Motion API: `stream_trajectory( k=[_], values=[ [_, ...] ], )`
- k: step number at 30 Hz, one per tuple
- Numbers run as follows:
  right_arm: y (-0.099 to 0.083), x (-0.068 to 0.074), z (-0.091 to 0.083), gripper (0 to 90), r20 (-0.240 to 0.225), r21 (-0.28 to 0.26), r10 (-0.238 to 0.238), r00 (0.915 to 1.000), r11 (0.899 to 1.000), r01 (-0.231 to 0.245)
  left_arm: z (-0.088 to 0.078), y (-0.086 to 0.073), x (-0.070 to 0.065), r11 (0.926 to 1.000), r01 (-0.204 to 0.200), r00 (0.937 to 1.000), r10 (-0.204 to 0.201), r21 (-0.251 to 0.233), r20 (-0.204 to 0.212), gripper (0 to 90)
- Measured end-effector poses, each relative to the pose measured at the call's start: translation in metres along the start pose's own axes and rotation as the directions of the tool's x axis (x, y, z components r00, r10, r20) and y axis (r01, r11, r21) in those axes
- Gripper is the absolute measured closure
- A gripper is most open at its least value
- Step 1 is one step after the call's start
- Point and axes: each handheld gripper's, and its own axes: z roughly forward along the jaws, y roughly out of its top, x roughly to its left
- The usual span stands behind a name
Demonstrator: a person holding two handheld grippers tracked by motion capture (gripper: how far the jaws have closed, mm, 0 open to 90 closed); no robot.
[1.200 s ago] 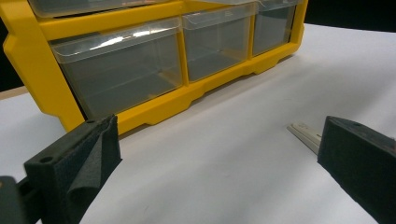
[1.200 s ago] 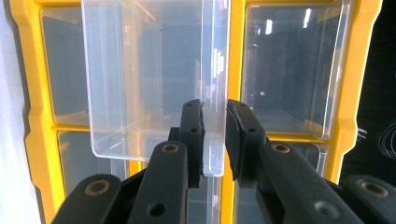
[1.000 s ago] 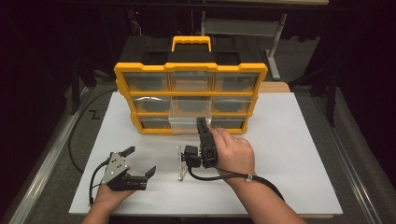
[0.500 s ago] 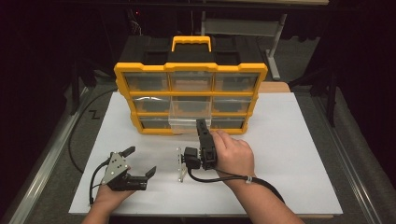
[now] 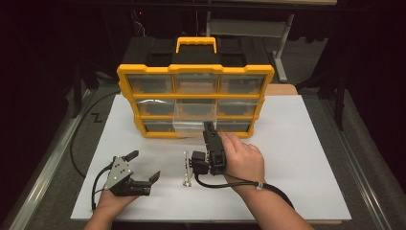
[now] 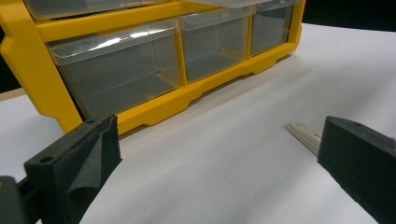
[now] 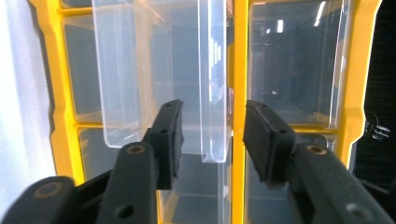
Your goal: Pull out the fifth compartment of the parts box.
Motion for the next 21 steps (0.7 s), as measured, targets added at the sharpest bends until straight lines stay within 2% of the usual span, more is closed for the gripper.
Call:
stream_trajectory(
  k=[4,7,9,10,11,14,15,20,21],
  values=[
    [-0.005,0.002,-0.004,50.8,-0.011,-0.005,0.014,0.9998,1.000,-0.014,0.000,0.000,0.000,1.0000,0.003,1.0000,-0.003,-0.003,-0.003,0.2],
    [-0.009,0.005,-0.006,46.0,-0.017,-0.010,0.006,0.9998,1.000,-0.006,0.000,0.000,-0.001,1.0000,-0.001,1.0000,0.001,0.002,-0.002,0.2],
    [-0.012,0.009,-0.007,43.7,-0.028,-0.002,0.025,0.9993,1.000,-0.025,0.001,0.000,-0.001,1.0000,-0.003,1.0000,0.003,0.002,-0.002,0.2],
    [-0.014,0.009,-0.008,42.7,-0.029,-0.004,0.017,0.9994,1.000,-0.017,0.001,0.000,-0.001,1.0000,-0.002,1.0000,0.002,0.001,-0.002,0.2],
    [-0.016,0.011,-0.009,41.9,-0.037,0.004,0.036,0.9987,0.999,-0.036,0.001,0.000,-0.001,1.0000,-0.002,1.0000,0.002,0.001,-0.002,0.2],
    [-0.020,0.013,-0.010,38.6,-0.043,-0.004,0.015,0.9990,1.000,-0.015,0.001,0.000,-0.001,1.0000,-0.001,1.0000,0.001,0.000,-0.003,0.2],
    [-0.021,0.015,-0.010,38.1,-0.050,0.007,0.032,0.9982,0.999,-0.032,0.001,0.000,-0.001,1.0000,-0.001,1.0000,0.001,0.001,-0.003,0.2],
    [-0.029,0.021,-0.011,33.9,-0.058,0.007,0.023,0.9981,1.000,-0.023,0.001,0.000,-0.001,1.0000,0.000,1.0000,0.000,0.001,-0.006,0.2],
    [-0.031,0.024,-0.011,33.1,-0.065,0.017,0.037,0.9972,0.999,-0.036,0.001,0.000,-0.001,1.0000,-0.001,1.0000,0.001,0.002,-0.006,0.2]
  ],
)
